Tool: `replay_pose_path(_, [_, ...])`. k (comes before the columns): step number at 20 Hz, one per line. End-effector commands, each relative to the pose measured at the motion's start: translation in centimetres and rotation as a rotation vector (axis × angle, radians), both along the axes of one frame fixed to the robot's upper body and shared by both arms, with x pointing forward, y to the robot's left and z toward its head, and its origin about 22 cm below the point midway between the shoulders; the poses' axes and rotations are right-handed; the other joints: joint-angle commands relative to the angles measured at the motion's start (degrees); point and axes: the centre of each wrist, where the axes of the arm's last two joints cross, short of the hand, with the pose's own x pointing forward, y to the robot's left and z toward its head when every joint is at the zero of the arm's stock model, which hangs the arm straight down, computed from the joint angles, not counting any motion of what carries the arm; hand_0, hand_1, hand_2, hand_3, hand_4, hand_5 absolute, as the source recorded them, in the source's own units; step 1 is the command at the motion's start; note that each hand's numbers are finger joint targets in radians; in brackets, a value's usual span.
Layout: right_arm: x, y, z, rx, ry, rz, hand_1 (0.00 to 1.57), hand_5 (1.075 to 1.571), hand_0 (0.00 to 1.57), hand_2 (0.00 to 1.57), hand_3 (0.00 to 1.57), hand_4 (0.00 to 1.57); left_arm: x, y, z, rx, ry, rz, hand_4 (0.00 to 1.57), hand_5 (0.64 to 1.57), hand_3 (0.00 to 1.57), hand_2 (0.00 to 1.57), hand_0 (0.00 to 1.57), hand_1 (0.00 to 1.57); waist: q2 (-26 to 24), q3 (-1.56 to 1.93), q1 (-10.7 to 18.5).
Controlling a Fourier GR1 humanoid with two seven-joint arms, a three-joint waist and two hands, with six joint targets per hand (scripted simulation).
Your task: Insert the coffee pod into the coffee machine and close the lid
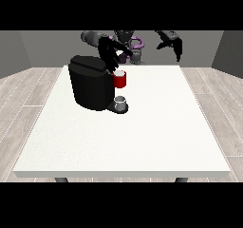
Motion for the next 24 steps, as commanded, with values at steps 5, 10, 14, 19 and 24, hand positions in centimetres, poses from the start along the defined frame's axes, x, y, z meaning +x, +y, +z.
replay_pose_path(5, [-1.3, 4.6, 7.1, -0.054, -0.274, 0.187, 0.0, 1.571, 0.0, 0.0, 0.0, 0.0, 0.9, -2.1, 1.4, 0.006, -0.047, -0.092, 0.37, 1.571, 0.0, 0.0, 0.0, 0.0, 3.87, -2.12, 9.96])
replay_pose_path(10, [-1.9, 3.5, 8.1, -0.046, -0.297, 0.146, 0.0, 1.571, 0.0, 0.0, 0.0, 0.0, 1.5, -3.3, 2.7, 0.003, -0.076, -0.135, 0.38, 1.571, 0.0, 0.0, 0.0, 0.0, 6.31, -2.05, 13.22])
replay_pose_path(14, [-2.7, 1.3, 9.5, -0.027, -0.295, 0.087, 0.0, 1.571, 0.0, 0.0, 0.0, 0.0, 1.8, -4.3, 3.9, -0.003, -0.106, -0.195, 0.0, 1.571, 0.0, 0.0, 0.0, 0.0, 8.6, -1.96, 16.69])
replay_pose_path(19, [-3.4, 0.5, 10.7, 0.009, -0.354, 0.062, 0.0, 1.571, 0.0, 0.0, 0.0, 0.13, 2.1, -5.6, 5.2, 0.038, -0.128, -0.25, 0.33, 1.571, 0.0, 0.0, 0.0, 0.0, 10.33, -2.02, 19.52])
replay_pose_path(24, [-2.7, 3.3, 9.6, 0.002, -0.467, 0.203, 0.0, 1.571, 0.0, 0.0, 0.0, 0.0, 2.2, -5.7, 6.4, 0.023, -0.144, -0.189, 0.35, 1.571, 0.0, 0.0, 0.0, 0.0, 10.52, -2.16, 15.37])
